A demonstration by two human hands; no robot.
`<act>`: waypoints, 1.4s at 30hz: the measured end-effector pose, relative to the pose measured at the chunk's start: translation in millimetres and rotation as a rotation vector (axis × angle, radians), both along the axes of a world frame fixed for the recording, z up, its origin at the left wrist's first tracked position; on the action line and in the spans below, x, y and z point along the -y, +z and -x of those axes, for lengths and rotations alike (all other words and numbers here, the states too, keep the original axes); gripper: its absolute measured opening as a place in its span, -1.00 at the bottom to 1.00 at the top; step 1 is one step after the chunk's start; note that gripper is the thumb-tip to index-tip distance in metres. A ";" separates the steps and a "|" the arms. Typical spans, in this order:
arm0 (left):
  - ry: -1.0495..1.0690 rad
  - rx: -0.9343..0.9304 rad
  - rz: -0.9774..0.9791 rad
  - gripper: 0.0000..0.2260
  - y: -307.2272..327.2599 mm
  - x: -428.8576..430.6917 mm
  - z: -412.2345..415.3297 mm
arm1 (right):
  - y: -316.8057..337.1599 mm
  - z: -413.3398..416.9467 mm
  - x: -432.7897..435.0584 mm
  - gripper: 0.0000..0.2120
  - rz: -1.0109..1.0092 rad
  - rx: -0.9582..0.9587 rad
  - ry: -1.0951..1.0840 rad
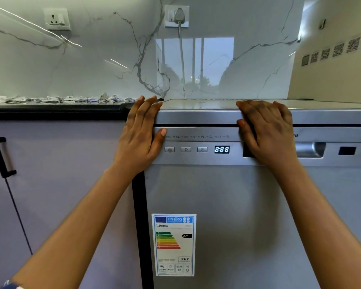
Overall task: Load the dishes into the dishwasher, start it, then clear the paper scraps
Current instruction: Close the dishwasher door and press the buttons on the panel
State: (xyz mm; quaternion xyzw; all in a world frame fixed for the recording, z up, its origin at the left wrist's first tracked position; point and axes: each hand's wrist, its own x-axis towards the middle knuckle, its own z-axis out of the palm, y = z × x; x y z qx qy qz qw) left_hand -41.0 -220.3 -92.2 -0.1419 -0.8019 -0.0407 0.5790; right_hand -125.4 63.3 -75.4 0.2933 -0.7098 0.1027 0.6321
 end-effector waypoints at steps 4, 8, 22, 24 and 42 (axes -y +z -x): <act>0.070 -0.075 0.006 -0.53 -3.9 -3.7 2.7 | -4.7 0.3 7.0 -0.62 0.056 -0.018 -0.028; 0.133 -0.112 -0.009 -0.58 -2.8 -10.2 1.0 | -3.8 -0.3 3.0 -0.62 0.018 0.000 0.013; 0.278 -0.169 -0.039 -0.62 -0.8 -45.6 10.4 | -12.7 3.7 -3.0 -0.57 0.073 0.009 -0.135; 0.271 -0.125 -0.019 -0.63 2.5 -55.6 11.9 | -10.0 -0.3 -0.7 -0.59 0.090 0.033 -0.113; 0.247 0.166 -0.173 -0.62 10.9 -70.5 -7.4 | 11.8 -32.9 0.0 -0.73 0.135 0.425 0.012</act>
